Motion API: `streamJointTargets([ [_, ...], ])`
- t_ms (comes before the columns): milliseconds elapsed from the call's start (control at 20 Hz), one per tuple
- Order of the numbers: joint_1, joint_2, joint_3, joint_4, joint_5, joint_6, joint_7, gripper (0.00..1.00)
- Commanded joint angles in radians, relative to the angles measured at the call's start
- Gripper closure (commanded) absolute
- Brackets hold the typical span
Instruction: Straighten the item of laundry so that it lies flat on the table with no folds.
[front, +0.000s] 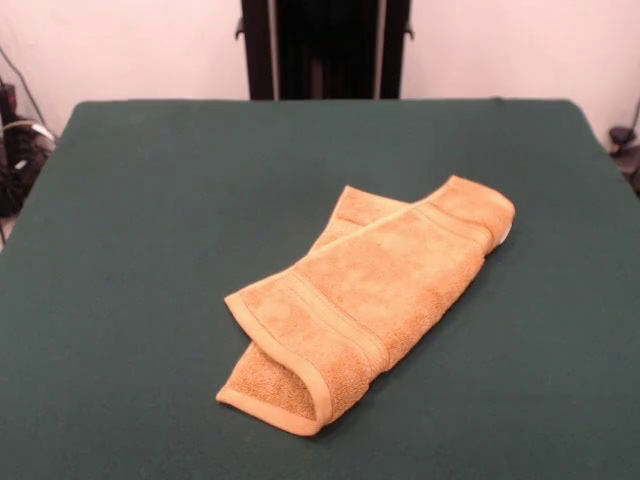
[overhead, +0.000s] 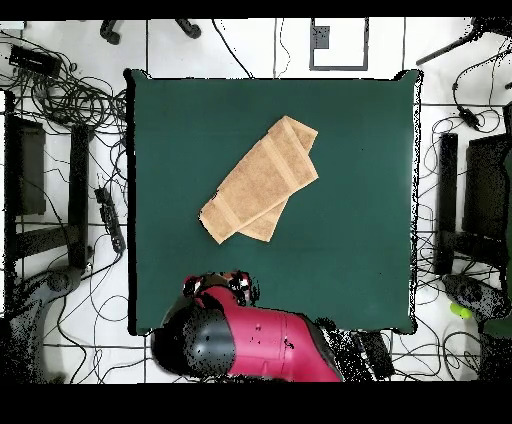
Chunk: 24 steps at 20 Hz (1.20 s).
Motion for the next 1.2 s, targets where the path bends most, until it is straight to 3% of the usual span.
streamJointTargets([
  [50, -0.008, 0.272, -0.001, -0.087, -0.075, -0.171, 0.167, 0.00],
  [500, -0.071, 0.425, 0.026, -0.163, -0.097, -0.284, 0.112, 0.00],
  [850, -0.112, 0.617, 0.046, -0.271, -0.156, -0.452, 0.101, 0.00],
  [1200, -0.126, 0.661, 0.050, -0.341, -0.155, -0.459, 0.108, 0.00],
])
